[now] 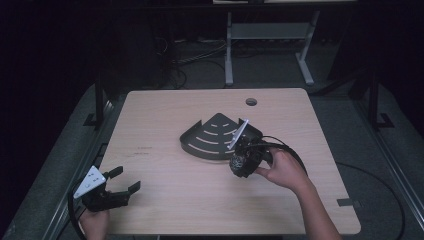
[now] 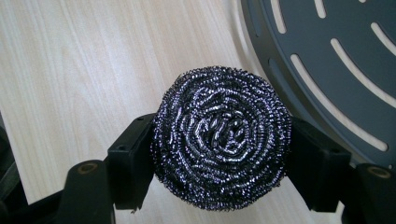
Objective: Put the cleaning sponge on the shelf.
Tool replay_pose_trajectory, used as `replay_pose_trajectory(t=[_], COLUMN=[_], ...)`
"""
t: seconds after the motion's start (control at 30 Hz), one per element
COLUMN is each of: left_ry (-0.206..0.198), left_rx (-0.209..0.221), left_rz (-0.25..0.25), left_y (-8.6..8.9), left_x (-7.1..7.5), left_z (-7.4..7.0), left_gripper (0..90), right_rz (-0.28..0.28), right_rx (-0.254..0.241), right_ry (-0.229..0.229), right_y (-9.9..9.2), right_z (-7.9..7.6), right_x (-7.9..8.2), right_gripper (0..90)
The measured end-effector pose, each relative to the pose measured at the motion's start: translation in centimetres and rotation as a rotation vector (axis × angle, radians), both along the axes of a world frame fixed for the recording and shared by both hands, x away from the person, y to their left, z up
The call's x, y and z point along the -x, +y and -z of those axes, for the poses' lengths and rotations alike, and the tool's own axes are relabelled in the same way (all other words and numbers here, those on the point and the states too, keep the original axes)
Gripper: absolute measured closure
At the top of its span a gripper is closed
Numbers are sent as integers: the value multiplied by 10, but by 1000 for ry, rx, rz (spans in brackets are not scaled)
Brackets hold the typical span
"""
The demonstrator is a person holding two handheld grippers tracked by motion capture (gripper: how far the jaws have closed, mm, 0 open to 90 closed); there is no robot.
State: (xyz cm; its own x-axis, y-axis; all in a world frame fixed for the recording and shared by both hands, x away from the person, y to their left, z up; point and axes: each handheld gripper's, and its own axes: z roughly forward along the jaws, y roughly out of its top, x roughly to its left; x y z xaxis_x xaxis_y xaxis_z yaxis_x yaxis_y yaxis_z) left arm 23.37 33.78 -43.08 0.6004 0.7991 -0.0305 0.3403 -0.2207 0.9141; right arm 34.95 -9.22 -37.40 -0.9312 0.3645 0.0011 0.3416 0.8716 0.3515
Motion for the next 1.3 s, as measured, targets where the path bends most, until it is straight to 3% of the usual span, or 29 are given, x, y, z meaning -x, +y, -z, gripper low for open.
replay_pose_trajectory(t=[1.3], left_ry=[-2], left_rx=[8], left_rz=[-7], left_y=[2], left_x=[0], left_z=[0], left_gripper=[137], right_rz=[17], right_rx=[-21], right_ry=[48], right_y=[3], right_z=[-6], right_x=[-36], right_gripper=[301])
